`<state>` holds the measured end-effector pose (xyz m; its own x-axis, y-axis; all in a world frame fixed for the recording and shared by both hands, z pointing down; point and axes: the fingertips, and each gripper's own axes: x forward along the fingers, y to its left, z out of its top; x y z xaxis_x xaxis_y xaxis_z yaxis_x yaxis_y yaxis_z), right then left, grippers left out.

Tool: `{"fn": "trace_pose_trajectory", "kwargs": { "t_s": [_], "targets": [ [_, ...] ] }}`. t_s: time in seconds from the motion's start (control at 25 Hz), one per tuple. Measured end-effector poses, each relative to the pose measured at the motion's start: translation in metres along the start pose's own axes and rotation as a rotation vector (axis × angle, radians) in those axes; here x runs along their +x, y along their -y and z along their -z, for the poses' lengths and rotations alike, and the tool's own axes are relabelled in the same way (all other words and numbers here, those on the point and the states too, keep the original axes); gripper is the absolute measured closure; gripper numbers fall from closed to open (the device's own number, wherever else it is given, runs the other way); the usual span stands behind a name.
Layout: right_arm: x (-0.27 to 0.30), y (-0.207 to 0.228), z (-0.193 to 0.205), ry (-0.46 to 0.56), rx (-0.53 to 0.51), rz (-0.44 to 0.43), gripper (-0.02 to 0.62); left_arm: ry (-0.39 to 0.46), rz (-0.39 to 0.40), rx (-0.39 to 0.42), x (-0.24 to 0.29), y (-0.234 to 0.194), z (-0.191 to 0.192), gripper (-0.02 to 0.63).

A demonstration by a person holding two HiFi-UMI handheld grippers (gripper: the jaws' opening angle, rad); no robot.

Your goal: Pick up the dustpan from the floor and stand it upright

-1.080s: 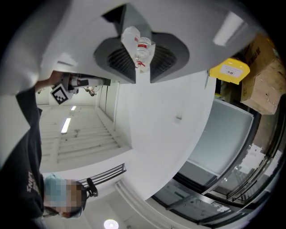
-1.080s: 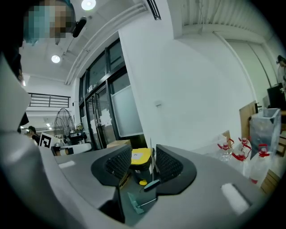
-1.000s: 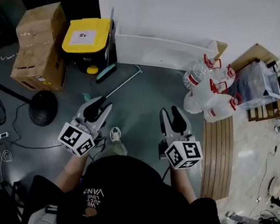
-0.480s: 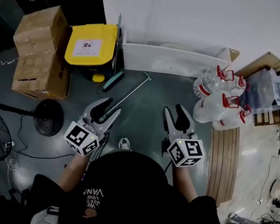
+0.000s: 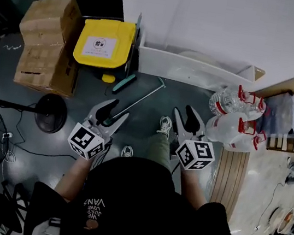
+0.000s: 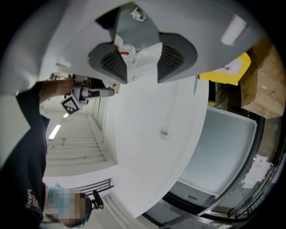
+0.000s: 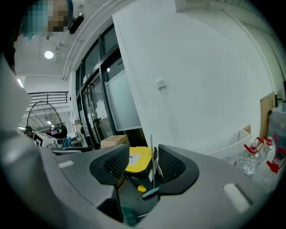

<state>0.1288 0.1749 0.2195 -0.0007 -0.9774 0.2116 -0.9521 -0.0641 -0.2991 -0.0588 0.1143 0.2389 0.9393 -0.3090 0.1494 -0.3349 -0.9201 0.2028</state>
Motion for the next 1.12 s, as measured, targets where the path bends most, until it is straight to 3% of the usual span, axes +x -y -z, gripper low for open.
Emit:
{"fn": "trace_pose_trajectory", "kwargs": {
  "t_s": [0.32, 0.56, 0.84, 1.12],
  "targets": [
    [0.094, 0.045, -0.004, -0.126, -0.054, -0.156, 0.417, 0.026, -0.218, -0.055, 0.045, -0.051, 0.0, 0.376],
    [0.158, 0.087, 0.0, -0.231, -0.091, -0.213, 0.419, 0.028, -0.318, -0.088, 0.089, -0.084, 0.009, 0.376],
    [0.229, 0.131, 0.046, -0.387, -0.112, -0.244, 0.419, -0.03, -0.42, -0.156, 0.121, -0.117, 0.062, 0.376],
    [0.289, 0.162, 0.111, -0.463, -0.149, -0.214, 0.419, -0.085, -0.435, -0.206, 0.139, -0.143, 0.132, 0.376]
  ]
}}
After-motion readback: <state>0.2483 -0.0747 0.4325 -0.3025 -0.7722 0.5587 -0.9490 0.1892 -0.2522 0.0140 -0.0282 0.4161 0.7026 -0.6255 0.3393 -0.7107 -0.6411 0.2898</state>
